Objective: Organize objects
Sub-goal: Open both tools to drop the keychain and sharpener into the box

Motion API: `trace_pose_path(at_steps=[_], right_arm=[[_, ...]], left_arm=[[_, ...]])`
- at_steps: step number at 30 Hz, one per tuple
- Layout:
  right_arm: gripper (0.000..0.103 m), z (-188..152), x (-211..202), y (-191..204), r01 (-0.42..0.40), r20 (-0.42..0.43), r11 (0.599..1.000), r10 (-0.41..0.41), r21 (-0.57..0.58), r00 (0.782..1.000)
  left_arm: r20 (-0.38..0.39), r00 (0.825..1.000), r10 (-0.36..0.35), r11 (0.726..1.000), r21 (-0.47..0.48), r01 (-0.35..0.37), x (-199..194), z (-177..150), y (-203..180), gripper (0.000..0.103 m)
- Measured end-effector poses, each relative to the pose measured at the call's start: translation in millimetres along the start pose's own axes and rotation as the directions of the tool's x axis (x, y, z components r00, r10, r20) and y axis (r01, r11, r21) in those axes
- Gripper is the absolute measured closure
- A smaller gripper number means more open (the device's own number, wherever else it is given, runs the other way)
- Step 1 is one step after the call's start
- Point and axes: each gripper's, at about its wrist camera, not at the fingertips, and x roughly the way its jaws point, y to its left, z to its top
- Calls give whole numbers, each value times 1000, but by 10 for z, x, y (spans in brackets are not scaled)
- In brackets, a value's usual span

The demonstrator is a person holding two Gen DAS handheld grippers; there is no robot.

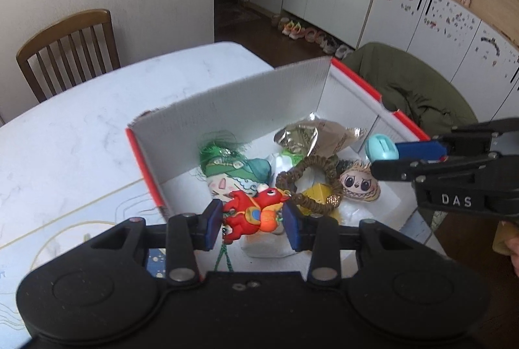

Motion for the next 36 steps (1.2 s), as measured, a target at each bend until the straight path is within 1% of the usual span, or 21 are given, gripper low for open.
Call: trace_pose_path(at_steps=[7,10,19,21,27,31,33,35,36], right_arm=[[72,24,201,-89,-15,-29,999,14,-33,999],[72,25,291,-95,-19,-45,999,17,-47,999],[72,5,434,-85,-32,-77,997,27,-71,997],[72,1,438,-94,-35,-78,997,29,-69,997],[72,1,401,-105,-49,-75,997,45,-60,996],[72,10,353,-105,-58,-71,997,54,-58,996],[72,11,324,-98,-64,-69,996,60,-60,996],[72,12,291,-83,-70,-67,996,66,-61,996],[72,13,273,-77,-74,-64,995,70,-61,995]], left_arm=[[-63,997,-37,998,55,41,194,-24,-226,65],[-89,995,-43,996,73,49,284,-30,-319,65],[-151,988,-18,998,56,27,534,-25,-318,64],[-164,986,-14,998,60,24,571,-30,-316,66],[-176,984,10,998,56,0,642,-9,-311,65],[-175,984,21,999,50,-13,651,2,-309,61],[-168,985,25,999,46,-17,634,1,-304,55],[-155,988,24,999,40,-18,603,-5,-294,42],[-146,989,25,999,39,-20,580,-10,-289,41]])
